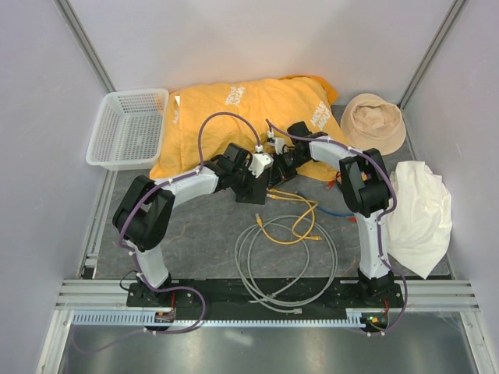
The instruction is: Pull the plug from the switch port
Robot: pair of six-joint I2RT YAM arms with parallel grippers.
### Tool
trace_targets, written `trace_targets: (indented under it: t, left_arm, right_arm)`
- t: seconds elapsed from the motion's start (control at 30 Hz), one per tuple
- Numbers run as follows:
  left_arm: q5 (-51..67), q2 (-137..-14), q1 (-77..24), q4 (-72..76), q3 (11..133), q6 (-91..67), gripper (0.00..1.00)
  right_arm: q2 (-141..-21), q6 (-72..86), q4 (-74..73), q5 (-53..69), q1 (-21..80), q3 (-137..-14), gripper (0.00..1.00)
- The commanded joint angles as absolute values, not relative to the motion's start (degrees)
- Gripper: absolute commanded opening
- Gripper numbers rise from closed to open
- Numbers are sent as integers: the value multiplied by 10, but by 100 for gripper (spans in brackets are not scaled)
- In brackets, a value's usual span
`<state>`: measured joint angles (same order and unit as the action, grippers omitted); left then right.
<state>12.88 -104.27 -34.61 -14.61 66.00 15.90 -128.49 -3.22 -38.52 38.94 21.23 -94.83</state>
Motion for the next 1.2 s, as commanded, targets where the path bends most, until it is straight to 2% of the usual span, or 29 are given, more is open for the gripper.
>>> trace_targets:
  t: [0.0,0.13,0.4,0.53,0.8,1.1,1.17]
  left_arm:
    - [109,-1060,-351,-178,642,178,2]
    - [111,-1061,-351,-177,644,178,1]
    - [111,-1059,-351,-178,642,179,2]
    - [110,-1056,-352,-176,637,179,2]
    - [109,-1056,-352,-177,637,182,2]
    - [111,-1056,-352,-178,636,181,1]
    - [111,-1056,-352,-178,636,180,2]
  right_arm:
    - [-1304,-83,-393,225,192,-827,2]
    - [-1280,-70,-378,240,193,-785,2]
    - [-1271,-87,-399,183,179,-862,0]
    - [-1259,-122,-410,155,163,-858,0]
    - [-1233,-126,-403,171,145,-801,0]
    - [-1209,-120,-410,171,142,-811,0]
    - [-1215,-117,-412,178,141,-819,6]
